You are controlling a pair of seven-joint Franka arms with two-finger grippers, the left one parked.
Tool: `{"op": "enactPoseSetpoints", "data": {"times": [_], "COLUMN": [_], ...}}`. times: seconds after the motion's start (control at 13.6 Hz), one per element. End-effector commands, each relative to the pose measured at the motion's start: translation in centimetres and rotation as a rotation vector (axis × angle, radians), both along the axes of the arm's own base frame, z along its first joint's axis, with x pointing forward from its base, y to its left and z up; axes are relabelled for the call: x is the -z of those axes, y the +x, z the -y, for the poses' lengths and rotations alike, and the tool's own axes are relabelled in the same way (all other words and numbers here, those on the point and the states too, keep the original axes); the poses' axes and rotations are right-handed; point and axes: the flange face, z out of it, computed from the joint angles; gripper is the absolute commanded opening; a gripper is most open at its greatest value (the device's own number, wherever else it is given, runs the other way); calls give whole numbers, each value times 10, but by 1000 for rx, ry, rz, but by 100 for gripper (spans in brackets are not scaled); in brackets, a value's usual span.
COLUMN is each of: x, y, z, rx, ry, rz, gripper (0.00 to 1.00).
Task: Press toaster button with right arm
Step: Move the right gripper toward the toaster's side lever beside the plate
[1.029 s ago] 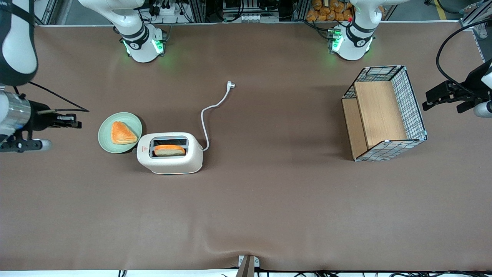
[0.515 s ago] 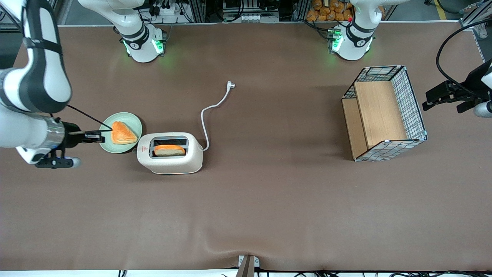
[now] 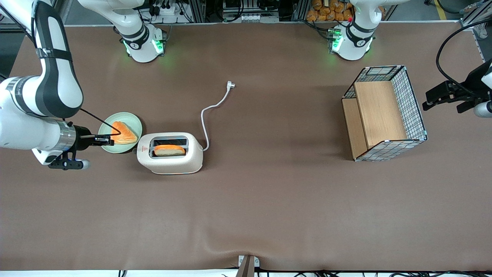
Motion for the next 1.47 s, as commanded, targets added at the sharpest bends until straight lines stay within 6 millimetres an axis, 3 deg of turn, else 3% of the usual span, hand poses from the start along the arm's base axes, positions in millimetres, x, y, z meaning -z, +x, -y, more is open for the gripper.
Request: {"op": "enactPoseSetpoints", "data": {"times": [0.0,0.59,1.4], "x": [14,55,71], "y": [-4,5,9], "z": [-12,-13,-22], "rx": [25,72,97], "ry": [22,57,84], "rz": [4,-7,3], "gripper": [0,0,0]}}
